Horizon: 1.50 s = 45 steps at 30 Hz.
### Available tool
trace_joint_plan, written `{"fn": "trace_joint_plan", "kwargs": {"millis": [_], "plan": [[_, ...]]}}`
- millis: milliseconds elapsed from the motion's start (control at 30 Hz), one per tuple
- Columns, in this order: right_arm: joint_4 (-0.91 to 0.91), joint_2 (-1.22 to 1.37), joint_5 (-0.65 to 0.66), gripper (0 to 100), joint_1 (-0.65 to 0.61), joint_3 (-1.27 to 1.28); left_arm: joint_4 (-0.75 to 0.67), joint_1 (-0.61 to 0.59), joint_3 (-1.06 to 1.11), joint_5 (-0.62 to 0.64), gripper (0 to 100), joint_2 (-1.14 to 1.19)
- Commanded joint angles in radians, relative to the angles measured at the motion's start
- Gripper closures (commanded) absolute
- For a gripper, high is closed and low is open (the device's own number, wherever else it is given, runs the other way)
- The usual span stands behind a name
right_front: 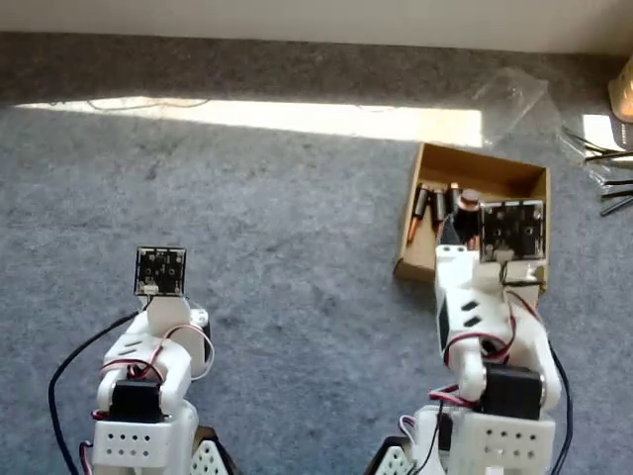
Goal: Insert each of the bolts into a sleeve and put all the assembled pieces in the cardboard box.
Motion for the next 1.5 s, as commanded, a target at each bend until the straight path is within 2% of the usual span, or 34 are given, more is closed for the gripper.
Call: {"fn": "trace_joint_plan", "kwargs": {"millis": [0, 167, 633, 1133, 1333, 1467], "plan": [[-0.102, 0.248, 0.011, 99.5, 0.076, -0.154, 0.071, 0.013, 0.021, -0.005, 99, -0.010], [-0.140, 0.568, 0.011, 99.5, 0.133, -0.280, 0.138, 0.013, 0.021, -0.005, 99, -0.010], [-0.134, 1.322, 0.011, 99.5, 0.173, -0.723, 0.140, 0.013, 0.021, -0.003, 99, -0.010], [0.208, 1.767, 0.015, 98.8, 0.191, -1.201, 0.140, 0.013, 0.021, -0.003, 99, -0.008], [0.367, 1.876, 0.015, 82.6, 0.186, -1.353, 0.140, 0.013, 0.021, -0.003, 99, -0.008], [0.421, 1.902, 0.017, 80.8, 0.179, -1.419, 0.140, 0.013, 0.021, -0.003, 99, -0.008]]}}
